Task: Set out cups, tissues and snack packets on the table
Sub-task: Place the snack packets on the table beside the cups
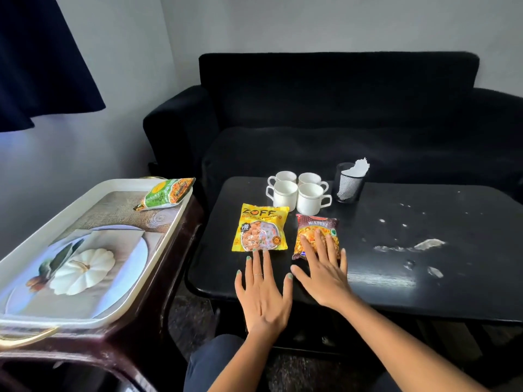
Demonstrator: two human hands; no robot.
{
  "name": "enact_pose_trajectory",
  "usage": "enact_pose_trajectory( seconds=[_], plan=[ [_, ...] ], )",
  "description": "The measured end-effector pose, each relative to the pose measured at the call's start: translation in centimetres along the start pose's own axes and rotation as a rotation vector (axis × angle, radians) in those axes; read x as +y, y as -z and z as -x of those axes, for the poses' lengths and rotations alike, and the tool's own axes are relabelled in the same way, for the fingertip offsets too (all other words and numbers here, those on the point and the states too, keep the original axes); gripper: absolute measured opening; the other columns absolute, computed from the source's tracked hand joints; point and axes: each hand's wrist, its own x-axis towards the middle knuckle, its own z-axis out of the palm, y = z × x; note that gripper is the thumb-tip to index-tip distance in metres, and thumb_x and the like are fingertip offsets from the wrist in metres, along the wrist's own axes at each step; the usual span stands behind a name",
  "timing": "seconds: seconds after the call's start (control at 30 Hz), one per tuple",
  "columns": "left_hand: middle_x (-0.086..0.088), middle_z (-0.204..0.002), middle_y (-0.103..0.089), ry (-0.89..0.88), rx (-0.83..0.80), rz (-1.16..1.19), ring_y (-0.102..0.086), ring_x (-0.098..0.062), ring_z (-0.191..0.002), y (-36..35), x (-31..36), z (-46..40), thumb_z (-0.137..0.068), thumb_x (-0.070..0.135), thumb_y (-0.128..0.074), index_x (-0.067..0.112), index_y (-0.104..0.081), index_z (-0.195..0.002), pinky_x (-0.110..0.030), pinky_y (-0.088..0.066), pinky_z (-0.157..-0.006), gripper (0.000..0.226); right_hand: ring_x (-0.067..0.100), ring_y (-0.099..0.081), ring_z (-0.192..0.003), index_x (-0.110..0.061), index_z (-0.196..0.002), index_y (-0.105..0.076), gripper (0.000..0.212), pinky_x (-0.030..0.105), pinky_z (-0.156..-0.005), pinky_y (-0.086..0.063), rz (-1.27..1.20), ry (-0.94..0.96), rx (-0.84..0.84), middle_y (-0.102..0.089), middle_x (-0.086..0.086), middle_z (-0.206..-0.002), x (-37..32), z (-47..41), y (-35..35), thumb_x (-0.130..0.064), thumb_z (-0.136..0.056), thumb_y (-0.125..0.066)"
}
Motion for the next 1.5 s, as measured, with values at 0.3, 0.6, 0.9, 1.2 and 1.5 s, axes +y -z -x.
enact_pose_trajectory(
  seconds=[0.3, 0.6, 0.9, 1.2, 1.5],
  plan=[
    [-0.005, -0.150, -0.039, 0.005, 0.055, -0.094, -0.037, -0.024, -0.139, -0.1, 0.7, 0.1, -0.088, 0.052, -0.024, 0.019, -0.036, -0.146, -0.049, -0.028, -0.111, 0.067, 0.018, 0.016, -0.146, -0.036, -0.149, 0.005, 0.061, 0.049, -0.115, 0.010, 0.009, 0.103, 0.130, 0.016, -0.004, -0.158, -0.3, -2.7, -1.3, -0.058, -0.094, -0.012],
    [0.002, -0.161, -0.003, -0.027, -0.079, 0.023, -0.006, -0.018, -0.148, 0.6, -0.3, 0.4, -0.095, 0.051, -0.032, 0.024, -0.011, -0.152, -0.039, -0.002, -0.118, 0.067, 0.032, -0.029, -0.141, -0.011, -0.144, -0.036, 0.074, 0.047, -0.115, -0.017, 0.009, -0.052, 0.277, -0.026, 0.015, -0.154, -1.4, 3.5, 0.0, -0.053, -0.093, -0.002],
    [0.008, -0.139, -0.040, -0.188, 0.199, -0.052, -0.043, -0.016, -0.123, 12.0, -4.8, -2.9, -0.085, 0.028, -0.053, 0.028, -0.048, -0.126, -0.032, -0.034, -0.093, 0.042, 0.024, -0.060, -0.106, -0.026, -0.094, -0.067, 0.038, 0.038, -0.086, -0.030, 0.138, 0.378, 0.407, -0.064, 0.000, -0.111, -5.3, 7.5, 0.0, -0.018, -0.062, -0.049],
    [0.001, -0.156, -0.023, 0.226, 0.056, -0.118, -0.020, -0.021, -0.142, 18.0, -14.0, -5.1, -0.096, 0.046, -0.033, 0.025, -0.032, -0.141, -0.047, -0.017, -0.113, 0.050, 0.018, -0.051, -0.094, -0.026, -0.091, -0.061, 0.027, 0.032, -0.079, -0.028, 0.118, 0.711, 0.515, -0.059, -0.007, -0.098, -17.3, 3.4, 4.8, -0.018, -0.065, -0.060],
    [0.001, -0.161, -0.004, 0.377, -0.087, -0.180, 0.001, -0.028, -0.147, 17.1, -16.4, -4.9, -0.094, 0.060, -0.020, 0.032, -0.010, -0.151, -0.056, 0.001, -0.114, 0.064, 0.025, -0.053, -0.097, -0.018, -0.101, -0.059, 0.023, 0.037, -0.078, -0.041, 0.416, 0.837, 0.413, -0.060, 0.001, -0.107, -23.8, -4.4, 7.3, -0.023, -0.080, -0.053]
  ],
)
